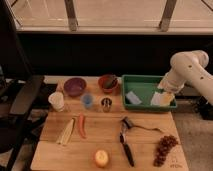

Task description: Place sponge in plastic cup

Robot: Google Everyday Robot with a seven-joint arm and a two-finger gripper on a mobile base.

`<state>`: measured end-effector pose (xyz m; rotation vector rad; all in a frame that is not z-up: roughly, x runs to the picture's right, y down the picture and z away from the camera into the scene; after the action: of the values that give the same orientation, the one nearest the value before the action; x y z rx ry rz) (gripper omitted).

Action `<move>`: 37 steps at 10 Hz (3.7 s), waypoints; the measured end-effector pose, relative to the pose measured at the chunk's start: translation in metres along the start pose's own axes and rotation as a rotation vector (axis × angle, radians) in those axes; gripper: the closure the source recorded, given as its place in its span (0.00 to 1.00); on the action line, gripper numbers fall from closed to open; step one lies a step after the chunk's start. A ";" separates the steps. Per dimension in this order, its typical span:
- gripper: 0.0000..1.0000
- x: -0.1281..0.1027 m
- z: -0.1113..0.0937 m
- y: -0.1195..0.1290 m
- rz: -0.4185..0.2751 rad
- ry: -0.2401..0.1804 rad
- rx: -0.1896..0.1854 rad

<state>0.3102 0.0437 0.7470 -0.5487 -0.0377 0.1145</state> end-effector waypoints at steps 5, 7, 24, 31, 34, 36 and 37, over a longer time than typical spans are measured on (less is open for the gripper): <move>0.36 -0.004 -0.003 -0.005 0.032 0.005 0.005; 0.36 -0.030 0.007 -0.030 0.092 0.005 0.002; 0.36 -0.111 0.092 -0.081 0.740 -0.176 -0.019; 0.36 -0.092 0.135 -0.087 0.784 -0.076 0.041; 0.36 -0.082 0.156 -0.084 0.816 -0.050 0.005; 0.36 -0.081 0.172 -0.077 0.825 -0.035 -0.040; 0.36 -0.082 0.178 -0.074 0.831 -0.031 -0.063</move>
<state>0.2244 0.0632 0.9368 -0.5980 0.1600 0.9339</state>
